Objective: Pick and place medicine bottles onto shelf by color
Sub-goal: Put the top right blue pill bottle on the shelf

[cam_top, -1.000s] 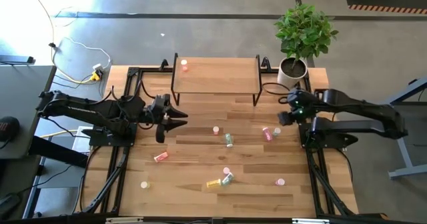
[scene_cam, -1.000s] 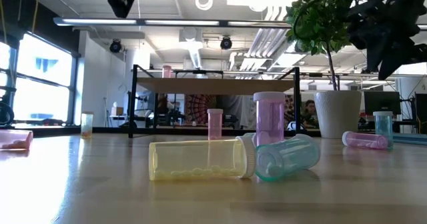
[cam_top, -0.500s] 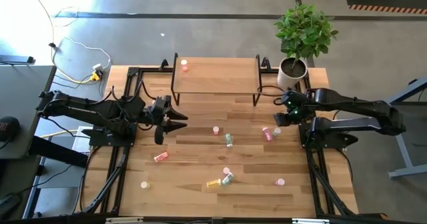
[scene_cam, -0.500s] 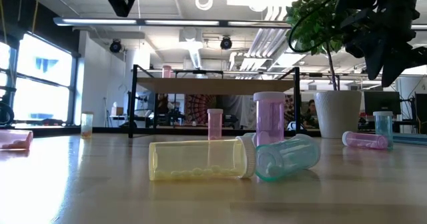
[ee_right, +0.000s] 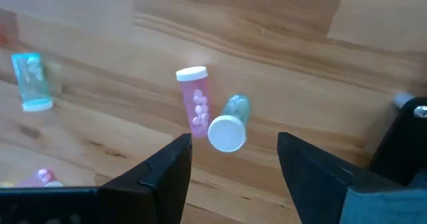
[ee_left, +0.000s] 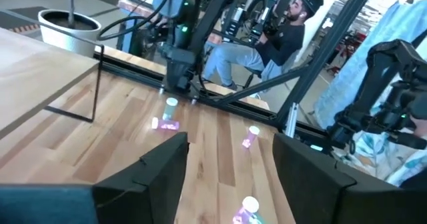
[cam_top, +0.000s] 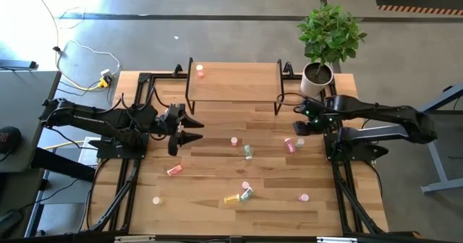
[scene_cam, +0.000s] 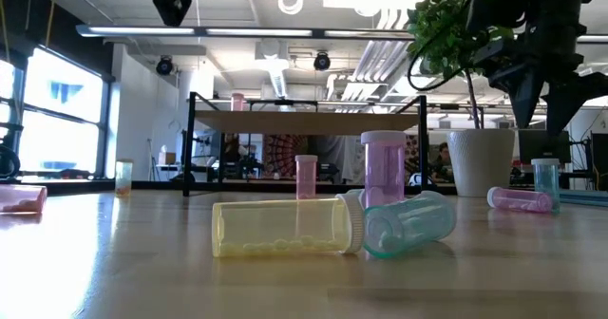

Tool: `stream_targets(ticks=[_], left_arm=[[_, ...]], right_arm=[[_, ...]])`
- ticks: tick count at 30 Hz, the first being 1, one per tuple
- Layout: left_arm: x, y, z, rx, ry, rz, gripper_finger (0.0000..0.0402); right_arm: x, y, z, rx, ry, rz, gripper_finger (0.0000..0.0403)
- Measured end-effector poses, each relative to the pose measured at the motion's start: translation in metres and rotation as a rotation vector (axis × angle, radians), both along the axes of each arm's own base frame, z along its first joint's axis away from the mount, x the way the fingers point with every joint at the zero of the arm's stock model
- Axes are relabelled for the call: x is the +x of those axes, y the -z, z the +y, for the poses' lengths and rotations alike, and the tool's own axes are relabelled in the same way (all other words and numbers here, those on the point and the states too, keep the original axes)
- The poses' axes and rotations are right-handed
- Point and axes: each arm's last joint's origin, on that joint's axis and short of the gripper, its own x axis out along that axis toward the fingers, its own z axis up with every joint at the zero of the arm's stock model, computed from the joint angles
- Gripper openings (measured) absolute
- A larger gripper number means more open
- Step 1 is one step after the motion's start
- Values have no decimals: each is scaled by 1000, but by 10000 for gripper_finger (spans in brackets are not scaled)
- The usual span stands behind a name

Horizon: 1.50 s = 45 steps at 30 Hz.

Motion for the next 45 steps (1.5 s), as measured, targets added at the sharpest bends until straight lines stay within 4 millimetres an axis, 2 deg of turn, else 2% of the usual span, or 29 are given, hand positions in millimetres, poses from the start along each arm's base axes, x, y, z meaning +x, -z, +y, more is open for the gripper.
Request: stream_targets(ticks=[16, 26, 35, 39, 45], left_arm=[[0, 0, 0, 1, 11, 0, 209], [0, 0, 0, 1, 12, 6, 209], [-1, 6, 0, 0, 12, 60, 209], [-1, 6, 0, 0, 12, 60, 209], [-1, 6, 0, 9, 13, 61, 209]], right_arm=[[20, 15, 20, -83, -9, 120, 211], [37, 32, 23, -81, -23, 196, 210], [44, 44, 24, -44, -37, 264, 210], [46, 45, 24, -44, -36, 261, 195], [46, 45, 24, -42, -37, 259, 151]])
